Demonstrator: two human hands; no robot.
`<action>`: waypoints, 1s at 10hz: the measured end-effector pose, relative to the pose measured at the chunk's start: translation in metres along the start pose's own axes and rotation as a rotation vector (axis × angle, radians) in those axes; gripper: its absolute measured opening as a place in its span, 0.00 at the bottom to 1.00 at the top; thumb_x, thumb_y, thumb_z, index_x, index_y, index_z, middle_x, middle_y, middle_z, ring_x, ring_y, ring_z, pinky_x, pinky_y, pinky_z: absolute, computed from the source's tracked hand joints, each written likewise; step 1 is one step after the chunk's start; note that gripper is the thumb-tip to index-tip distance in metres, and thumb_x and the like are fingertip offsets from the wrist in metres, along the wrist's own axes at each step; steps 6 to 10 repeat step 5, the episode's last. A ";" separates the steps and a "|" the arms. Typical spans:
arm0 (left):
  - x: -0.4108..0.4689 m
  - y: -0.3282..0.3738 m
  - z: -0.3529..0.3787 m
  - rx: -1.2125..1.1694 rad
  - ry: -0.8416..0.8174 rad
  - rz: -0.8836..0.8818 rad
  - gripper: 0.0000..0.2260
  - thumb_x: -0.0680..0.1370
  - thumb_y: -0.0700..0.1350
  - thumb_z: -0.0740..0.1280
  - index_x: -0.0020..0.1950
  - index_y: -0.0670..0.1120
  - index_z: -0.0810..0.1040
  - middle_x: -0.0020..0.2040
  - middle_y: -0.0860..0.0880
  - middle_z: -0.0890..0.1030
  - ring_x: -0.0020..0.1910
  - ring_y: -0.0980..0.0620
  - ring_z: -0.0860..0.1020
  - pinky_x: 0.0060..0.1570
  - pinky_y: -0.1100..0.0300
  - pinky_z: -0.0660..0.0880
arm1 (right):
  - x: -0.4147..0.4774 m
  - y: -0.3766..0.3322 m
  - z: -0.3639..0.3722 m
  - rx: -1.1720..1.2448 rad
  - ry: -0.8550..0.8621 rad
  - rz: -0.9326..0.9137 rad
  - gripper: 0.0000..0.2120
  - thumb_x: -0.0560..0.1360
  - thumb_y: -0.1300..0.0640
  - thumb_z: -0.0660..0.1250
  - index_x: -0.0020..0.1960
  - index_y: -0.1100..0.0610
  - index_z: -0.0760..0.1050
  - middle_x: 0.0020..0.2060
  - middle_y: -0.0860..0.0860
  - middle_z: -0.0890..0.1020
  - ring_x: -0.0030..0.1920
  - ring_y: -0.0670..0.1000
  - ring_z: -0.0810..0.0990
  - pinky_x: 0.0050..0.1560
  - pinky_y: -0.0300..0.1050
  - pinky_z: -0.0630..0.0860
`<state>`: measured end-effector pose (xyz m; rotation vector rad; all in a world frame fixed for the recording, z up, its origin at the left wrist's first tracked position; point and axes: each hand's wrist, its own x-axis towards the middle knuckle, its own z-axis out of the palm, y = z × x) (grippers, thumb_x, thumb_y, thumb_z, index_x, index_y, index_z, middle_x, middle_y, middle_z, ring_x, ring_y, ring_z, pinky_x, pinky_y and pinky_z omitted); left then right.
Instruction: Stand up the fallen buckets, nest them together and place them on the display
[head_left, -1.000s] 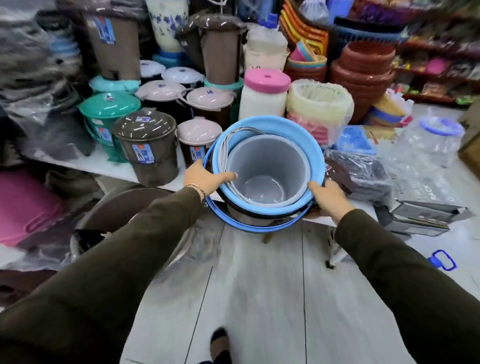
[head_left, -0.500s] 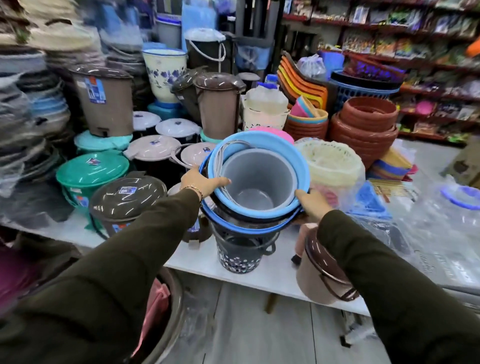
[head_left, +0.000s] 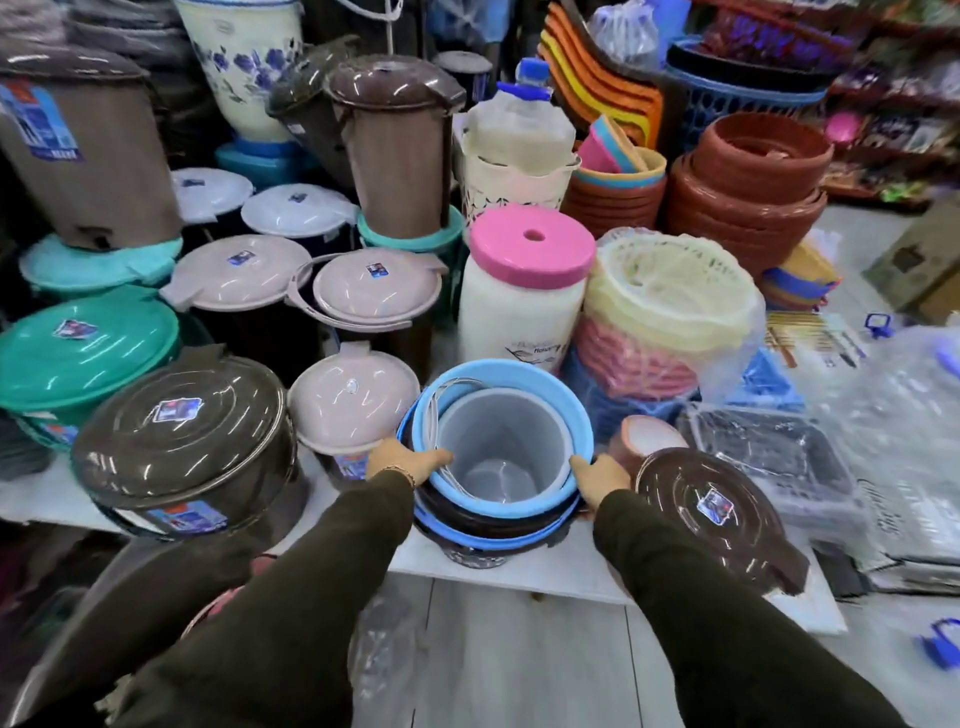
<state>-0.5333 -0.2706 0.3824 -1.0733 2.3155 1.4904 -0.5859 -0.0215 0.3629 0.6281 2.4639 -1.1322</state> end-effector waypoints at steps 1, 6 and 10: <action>0.008 -0.011 0.013 0.053 0.023 -0.057 0.36 0.64 0.54 0.78 0.67 0.42 0.72 0.63 0.42 0.79 0.60 0.41 0.78 0.61 0.50 0.73 | 0.010 0.014 0.014 -0.022 0.018 -0.001 0.21 0.75 0.47 0.63 0.60 0.63 0.77 0.56 0.64 0.81 0.57 0.66 0.80 0.58 0.60 0.77; -0.014 0.032 0.004 0.452 0.220 0.094 0.43 0.64 0.71 0.69 0.70 0.47 0.67 0.67 0.40 0.68 0.67 0.37 0.70 0.64 0.41 0.70 | 0.006 -0.004 -0.046 -0.043 0.118 -0.139 0.31 0.78 0.39 0.58 0.65 0.65 0.73 0.63 0.66 0.77 0.63 0.64 0.75 0.65 0.54 0.70; -0.014 0.032 0.004 0.452 0.220 0.094 0.43 0.64 0.71 0.69 0.70 0.47 0.67 0.67 0.40 0.68 0.67 0.37 0.70 0.64 0.41 0.70 | 0.006 -0.004 -0.046 -0.043 0.118 -0.139 0.31 0.78 0.39 0.58 0.65 0.65 0.73 0.63 0.66 0.77 0.63 0.64 0.75 0.65 0.54 0.70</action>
